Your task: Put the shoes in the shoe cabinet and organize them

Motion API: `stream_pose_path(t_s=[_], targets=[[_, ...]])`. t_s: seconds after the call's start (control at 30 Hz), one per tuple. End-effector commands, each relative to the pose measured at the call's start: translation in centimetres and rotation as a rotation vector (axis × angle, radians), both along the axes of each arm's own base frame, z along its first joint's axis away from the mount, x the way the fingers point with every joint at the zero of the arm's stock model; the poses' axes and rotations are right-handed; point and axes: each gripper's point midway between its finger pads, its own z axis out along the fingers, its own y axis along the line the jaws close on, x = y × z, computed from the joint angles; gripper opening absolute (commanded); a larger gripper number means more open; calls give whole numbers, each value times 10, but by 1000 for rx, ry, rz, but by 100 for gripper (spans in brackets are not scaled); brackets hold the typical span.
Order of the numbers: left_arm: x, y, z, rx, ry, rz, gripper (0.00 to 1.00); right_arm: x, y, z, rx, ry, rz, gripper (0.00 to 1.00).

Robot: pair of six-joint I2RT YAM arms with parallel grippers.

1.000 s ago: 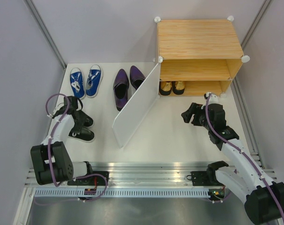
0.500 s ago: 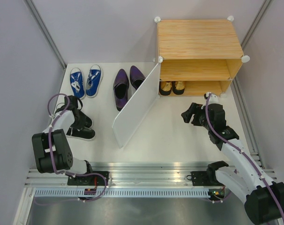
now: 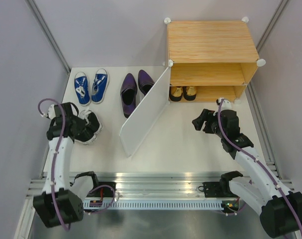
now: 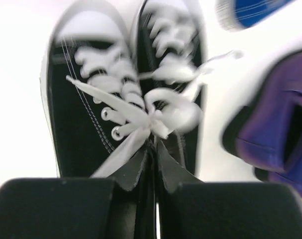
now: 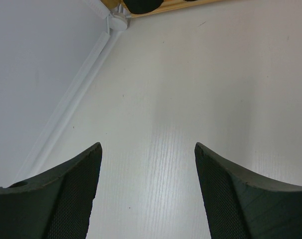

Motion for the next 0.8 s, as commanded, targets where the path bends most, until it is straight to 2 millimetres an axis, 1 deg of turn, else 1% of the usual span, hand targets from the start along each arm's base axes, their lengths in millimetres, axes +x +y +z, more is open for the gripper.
stream_pose_path(t_s=[0.0,0.03,0.07,0.13,0.17,0.23,0.27,0.33,0.4,0.43,0.47,0.5,0.53,0.57,0.63,0.67,0.73,0.77], targets=[[-1,13,101,201,-264,-50,2,6,4,5,10,-28,11,79],[-4,15,112,221,-278,-43,2,6,6,6,15,-29,21,79],[-6,14,133,242,-315,-59,2,6,7,6,19,-26,29,79],[-8,7,149,233,-343,-96,2,5,11,11,45,-25,38,79],[-6,-2,168,217,-393,-137,2,5,12,13,55,-28,39,78],[-6,-10,183,202,-430,-171,2,3,14,20,74,-44,39,78],[-7,-15,196,201,-463,-200,2,2,14,22,81,-48,39,78],[-9,-21,200,196,-467,-234,2,-3,12,28,86,-65,36,78],[-10,-22,191,203,-431,-263,4,-6,10,32,75,-83,35,79],[-11,-22,181,197,-402,-267,24,-7,8,30,70,-83,31,80],[-11,-23,159,177,-353,-277,34,-8,7,30,67,-84,27,81],[-11,-27,146,153,-329,-296,41,-8,6,29,60,-90,26,81],[-12,-29,133,132,-302,-299,51,-8,5,27,56,-85,25,81],[-16,-34,105,87,-252,-305,54,-8,5,23,49,-78,26,82],[-20,-38,79,48,-212,-302,61,-7,3,15,26,-61,25,82],[-24,-42,58,11,-180,-297,63,-6,3,10,21,-45,23,82],[-28,-49,41,-29,-165,-308,66,-5,4,6,18,-36,25,82],[-32,-53,28,-60,-140,-307,66,-4,4,3,16,-27,25,82]])
